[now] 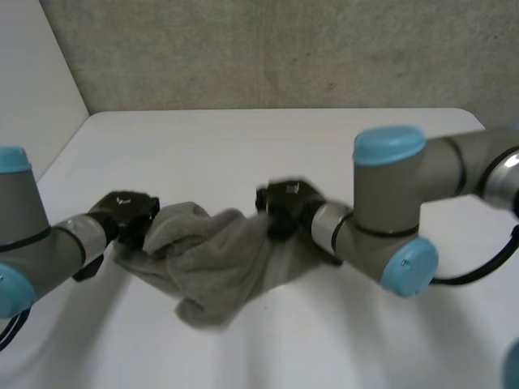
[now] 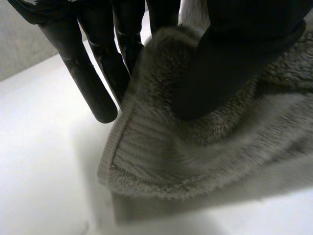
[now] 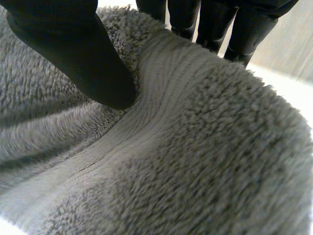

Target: Fold the laundry

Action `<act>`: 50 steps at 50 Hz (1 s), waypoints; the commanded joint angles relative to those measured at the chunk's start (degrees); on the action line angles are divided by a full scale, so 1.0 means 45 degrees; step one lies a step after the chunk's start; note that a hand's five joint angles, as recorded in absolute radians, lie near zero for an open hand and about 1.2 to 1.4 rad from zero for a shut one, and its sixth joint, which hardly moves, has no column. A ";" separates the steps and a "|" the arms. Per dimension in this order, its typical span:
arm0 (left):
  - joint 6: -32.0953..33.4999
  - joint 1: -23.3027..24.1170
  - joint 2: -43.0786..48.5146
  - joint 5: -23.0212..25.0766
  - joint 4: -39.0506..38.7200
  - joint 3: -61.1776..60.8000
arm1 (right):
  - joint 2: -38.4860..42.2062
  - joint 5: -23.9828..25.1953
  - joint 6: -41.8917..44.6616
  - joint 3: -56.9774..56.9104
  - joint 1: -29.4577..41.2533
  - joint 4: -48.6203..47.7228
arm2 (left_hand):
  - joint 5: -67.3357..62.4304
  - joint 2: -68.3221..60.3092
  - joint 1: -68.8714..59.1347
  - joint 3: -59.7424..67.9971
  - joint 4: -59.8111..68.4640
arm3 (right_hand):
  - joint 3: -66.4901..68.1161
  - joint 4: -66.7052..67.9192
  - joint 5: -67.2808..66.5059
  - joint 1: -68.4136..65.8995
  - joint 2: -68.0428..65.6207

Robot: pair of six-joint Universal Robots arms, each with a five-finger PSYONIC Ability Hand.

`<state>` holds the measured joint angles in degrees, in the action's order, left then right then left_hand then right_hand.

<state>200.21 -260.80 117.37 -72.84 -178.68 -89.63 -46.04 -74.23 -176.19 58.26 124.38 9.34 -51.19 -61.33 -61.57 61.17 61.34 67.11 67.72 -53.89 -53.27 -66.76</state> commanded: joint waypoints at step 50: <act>-0.0508 0.3932 -0.4909 -0.3032 -0.1759 -0.3696 | -0.6586 0.1124 0.3254 0.6370 -0.4065 0.0113 | -0.4179 -0.4148 -0.4095 0.4184 0.4147 | -0.9982 -1.0117 0.9265 0.6906 0.9904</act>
<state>197.90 -243.38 100.57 -86.49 -186.93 -105.80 -74.85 -69.83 -146.60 92.67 106.19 10.73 -59.15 -69.66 -67.30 69.56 69.73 22.19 21.74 -11.26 -20.03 -23.42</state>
